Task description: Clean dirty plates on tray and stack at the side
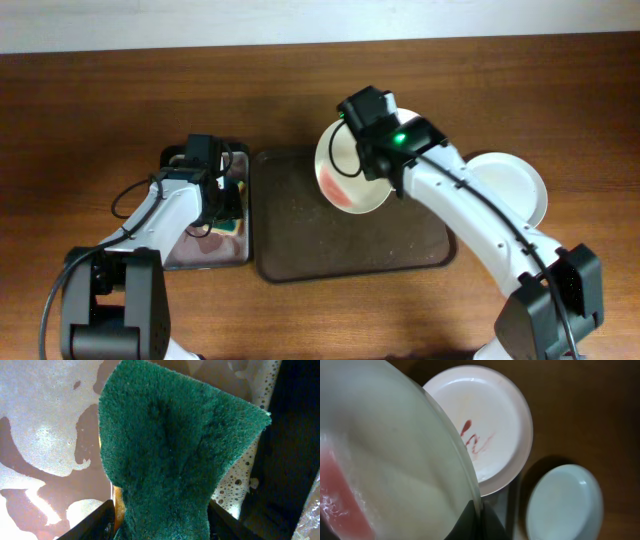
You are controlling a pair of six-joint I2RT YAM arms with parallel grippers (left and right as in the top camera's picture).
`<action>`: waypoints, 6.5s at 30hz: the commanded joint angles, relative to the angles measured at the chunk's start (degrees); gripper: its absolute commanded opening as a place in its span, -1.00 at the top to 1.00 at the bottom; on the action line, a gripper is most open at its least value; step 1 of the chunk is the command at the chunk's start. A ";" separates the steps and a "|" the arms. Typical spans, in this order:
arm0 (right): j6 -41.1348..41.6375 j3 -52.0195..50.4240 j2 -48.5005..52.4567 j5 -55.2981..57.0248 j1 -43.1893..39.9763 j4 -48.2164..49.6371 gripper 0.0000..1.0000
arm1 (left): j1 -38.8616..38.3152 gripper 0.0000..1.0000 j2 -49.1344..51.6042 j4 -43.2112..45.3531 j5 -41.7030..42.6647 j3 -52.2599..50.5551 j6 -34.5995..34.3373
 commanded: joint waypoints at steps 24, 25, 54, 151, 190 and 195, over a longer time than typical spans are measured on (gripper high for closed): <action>0.04 1.40 -2.25 36.76 16.87 5.09 0.92 | 0.79 -0.11 -0.33 0.11 -0.98 -0.48 0.31; 0.04 1.40 -2.25 36.76 16.87 5.09 0.92 | 0.79 -0.10 -0.33 0.11 -0.96 -0.48 0.28; 14.05 1.16 -2.12 -25.53 -37.62 -3.10 0.92 | 0.79 -0.11 -0.33 -0.50 -0.81 -0.48 0.28; 3.54 -29.38 0.92 -41.79 6.05 1.16 0.92 | 0.79 -0.11 -0.33 -1.18 -0.81 -0.48 0.28; 3.58 -13.33 -7.87 -37.92 -7.30 1.53 0.67 | 0.79 -0.11 -0.33 -1.42 -0.81 -0.48 0.28; 3.58 -13.14 -7.48 -38.34 -22.60 5.33 0.32 | 0.79 -0.11 -0.33 -1.42 -0.81 -0.48 0.28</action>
